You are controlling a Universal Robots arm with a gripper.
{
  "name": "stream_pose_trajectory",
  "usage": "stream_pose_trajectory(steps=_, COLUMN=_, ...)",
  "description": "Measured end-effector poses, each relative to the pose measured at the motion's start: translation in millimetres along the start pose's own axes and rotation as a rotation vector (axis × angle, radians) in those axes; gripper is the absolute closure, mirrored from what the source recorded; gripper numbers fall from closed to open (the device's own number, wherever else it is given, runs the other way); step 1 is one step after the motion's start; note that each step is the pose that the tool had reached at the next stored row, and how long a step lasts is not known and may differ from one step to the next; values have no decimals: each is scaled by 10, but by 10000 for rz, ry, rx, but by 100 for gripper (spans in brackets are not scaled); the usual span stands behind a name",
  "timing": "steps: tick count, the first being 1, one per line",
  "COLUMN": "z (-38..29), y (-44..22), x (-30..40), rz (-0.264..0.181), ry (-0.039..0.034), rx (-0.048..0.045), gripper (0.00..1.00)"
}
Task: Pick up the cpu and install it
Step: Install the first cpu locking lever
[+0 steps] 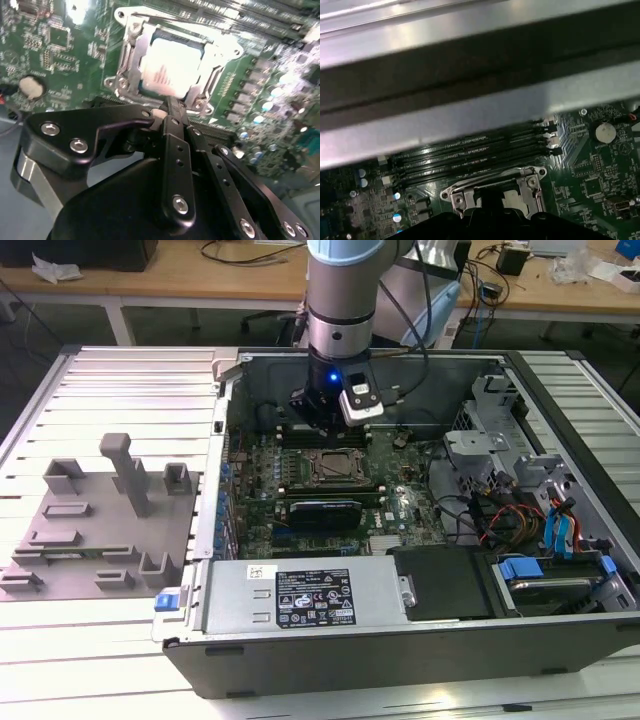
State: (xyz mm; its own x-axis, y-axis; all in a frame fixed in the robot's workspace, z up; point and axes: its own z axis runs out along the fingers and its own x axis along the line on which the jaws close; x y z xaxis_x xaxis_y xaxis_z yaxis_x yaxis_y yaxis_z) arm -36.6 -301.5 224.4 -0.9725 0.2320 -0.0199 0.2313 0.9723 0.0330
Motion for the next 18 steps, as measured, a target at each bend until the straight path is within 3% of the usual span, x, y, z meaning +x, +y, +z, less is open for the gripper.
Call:
stream_pose_trajectory(steps=4, z=0, y=-9, x=-21, rz=1, ry=9, rx=3, gripper=89)
stream_pose_trajectory(steps=6, z=4, y=-1, x=-136, rz=5, ry=66, rx=15, gripper=89)
stream_pose_trajectory(steps=8, z=10, y=-1, x=-179, rz=-114, ry=126, rx=87, gripper=89)
stream_pose_trajectory(steps=14, z=21, y=-3, x=-178, rz=-1195, ry=154, rx=119, gripper=89)
stream_pose_trajectory(steps=18, z=21, y=-13, x=-170, rz=-1561, ry=155, rx=158, gripper=89)
